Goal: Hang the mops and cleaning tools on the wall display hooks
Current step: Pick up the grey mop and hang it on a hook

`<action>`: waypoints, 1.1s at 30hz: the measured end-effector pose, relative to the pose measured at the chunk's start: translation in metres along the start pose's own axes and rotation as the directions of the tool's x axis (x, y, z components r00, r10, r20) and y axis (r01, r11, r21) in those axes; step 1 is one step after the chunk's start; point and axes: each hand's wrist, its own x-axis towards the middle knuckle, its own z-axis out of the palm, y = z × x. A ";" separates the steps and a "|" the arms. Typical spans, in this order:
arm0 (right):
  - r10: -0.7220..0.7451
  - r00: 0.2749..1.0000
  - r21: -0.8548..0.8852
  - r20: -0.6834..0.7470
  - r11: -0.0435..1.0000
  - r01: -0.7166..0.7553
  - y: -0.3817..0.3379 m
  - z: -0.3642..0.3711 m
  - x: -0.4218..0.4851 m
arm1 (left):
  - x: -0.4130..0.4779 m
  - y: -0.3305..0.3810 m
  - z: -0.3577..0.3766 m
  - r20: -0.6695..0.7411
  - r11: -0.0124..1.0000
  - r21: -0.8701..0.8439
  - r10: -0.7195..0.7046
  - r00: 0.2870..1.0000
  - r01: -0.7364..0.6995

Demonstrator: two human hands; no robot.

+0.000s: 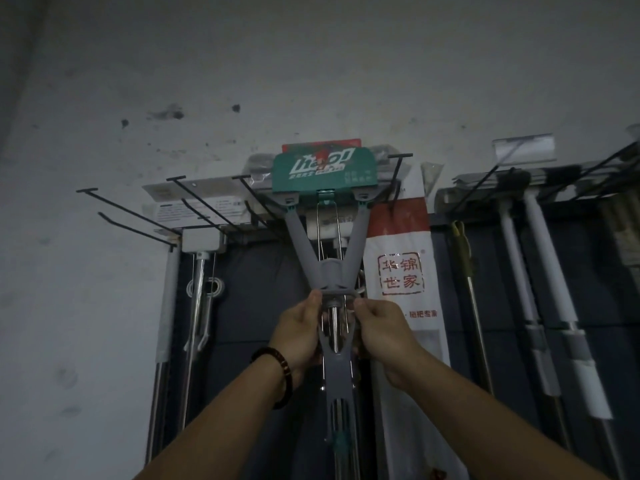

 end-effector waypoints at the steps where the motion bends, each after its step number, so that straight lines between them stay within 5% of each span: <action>1: -0.004 1.000 -0.012 -0.005 1.000 0.004 0.000 -0.001 0.001 | 0.000 0.000 0.001 0.007 1.000 -0.017 -0.013 1.000 0.013; 22: -0.109 0.985 -0.302 -0.133 0.951 0.065 0.009 -0.010 0.006 | -0.004 -0.001 0.007 0.123 0.983 -0.090 -0.146 0.982 0.157; 29: -0.256 0.953 -0.426 -0.165 0.890 0.165 0.004 -0.004 -0.026 | -0.014 -0.009 -0.003 0.107 0.990 -0.026 -0.138 0.985 0.141; 33: -0.320 0.931 -0.417 -0.177 0.881 0.223 0.017 0.020 -0.060 | -0.041 -0.028 -0.024 -0.026 0.992 0.064 -0.103 0.994 0.105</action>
